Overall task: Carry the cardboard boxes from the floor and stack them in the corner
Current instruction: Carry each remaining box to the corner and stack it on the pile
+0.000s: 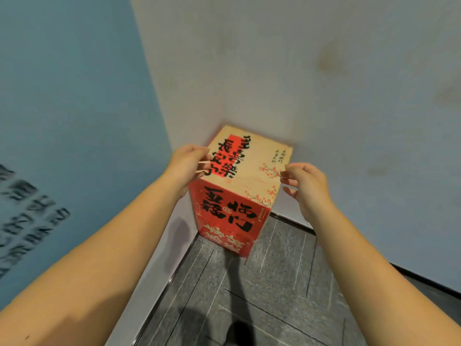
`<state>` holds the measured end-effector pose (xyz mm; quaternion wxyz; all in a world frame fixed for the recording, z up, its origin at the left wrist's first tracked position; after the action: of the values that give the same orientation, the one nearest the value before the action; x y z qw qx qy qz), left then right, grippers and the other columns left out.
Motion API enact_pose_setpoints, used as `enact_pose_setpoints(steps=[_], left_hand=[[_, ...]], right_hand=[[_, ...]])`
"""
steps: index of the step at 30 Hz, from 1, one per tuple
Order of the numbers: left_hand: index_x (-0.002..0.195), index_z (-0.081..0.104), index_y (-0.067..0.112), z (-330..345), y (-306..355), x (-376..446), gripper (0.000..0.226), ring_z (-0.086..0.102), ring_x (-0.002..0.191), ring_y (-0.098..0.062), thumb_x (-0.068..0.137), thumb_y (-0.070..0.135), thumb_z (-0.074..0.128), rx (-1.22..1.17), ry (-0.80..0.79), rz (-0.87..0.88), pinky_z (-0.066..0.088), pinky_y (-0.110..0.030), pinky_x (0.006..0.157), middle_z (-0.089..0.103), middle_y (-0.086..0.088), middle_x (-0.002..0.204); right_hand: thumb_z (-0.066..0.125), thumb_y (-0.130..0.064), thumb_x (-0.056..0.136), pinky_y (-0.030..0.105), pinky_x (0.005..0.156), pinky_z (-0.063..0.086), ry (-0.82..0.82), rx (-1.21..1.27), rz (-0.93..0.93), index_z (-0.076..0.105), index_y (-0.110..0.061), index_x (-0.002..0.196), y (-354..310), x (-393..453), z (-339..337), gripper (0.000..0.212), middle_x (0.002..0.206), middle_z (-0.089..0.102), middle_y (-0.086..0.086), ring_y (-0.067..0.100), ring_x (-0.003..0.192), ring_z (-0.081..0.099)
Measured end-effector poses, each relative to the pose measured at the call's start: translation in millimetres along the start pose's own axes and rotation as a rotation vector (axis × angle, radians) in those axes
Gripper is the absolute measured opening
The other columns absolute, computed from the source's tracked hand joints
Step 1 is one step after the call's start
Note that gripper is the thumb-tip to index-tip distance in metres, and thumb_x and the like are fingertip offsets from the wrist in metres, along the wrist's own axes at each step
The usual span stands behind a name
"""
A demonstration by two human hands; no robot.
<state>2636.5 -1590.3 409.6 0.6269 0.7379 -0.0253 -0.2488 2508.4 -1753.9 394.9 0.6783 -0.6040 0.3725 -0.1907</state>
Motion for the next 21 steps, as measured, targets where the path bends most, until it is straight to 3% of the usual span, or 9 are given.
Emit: enact_pose_setpoints(steps=[7,14,21], left_hand=[[0.076,0.049,0.019,-45,106,-100,0.021,0.050,0.065,-0.009,0.096,0.015,0.045,-0.019,0.062,0.051,0.039,-0.020,0.063,0.055,0.003,0.079],[0.077,0.052,0.019,-92,115,-175,0.019,0.053,0.069,-0.010,0.095,0.017,0.048,-0.073,0.244,0.069,0.042,-0.022,0.066,0.057,0.003,0.083],[0.078,0.052,0.019,-123,101,-264,0.017,0.054,0.068,-0.010,0.094,0.016,0.049,-0.223,0.591,0.093,0.040,-0.022,0.063,0.057,0.002,0.083]], right_hand=[[0.053,-0.012,0.091,0.023,0.063,0.044,-0.183,0.015,-0.020,0.055,-0.015,0.075,-123,-75,26,0.017,0.075,0.058,0.001,0.012,0.068,0.055],[0.053,-0.012,0.091,0.022,0.062,0.042,-0.367,0.007,-0.048,0.054,-0.015,0.076,-158,-119,54,0.015,0.073,0.056,0.001,0.011,0.066,0.053],[0.053,-0.012,0.090,0.020,0.060,0.041,-0.726,-0.097,-0.067,0.051,-0.018,0.072,-169,-166,101,0.020,0.070,0.055,0.000,0.010,0.062,0.052]])
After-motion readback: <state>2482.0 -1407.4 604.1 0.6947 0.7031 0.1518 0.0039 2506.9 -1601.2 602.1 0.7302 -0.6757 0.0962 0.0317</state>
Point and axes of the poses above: each hand's wrist, its own x-axis towards the middle knuckle, its own z-axis out of the palm, y = z × x, the point moved 1 cm from there along x, towards the middle knuckle
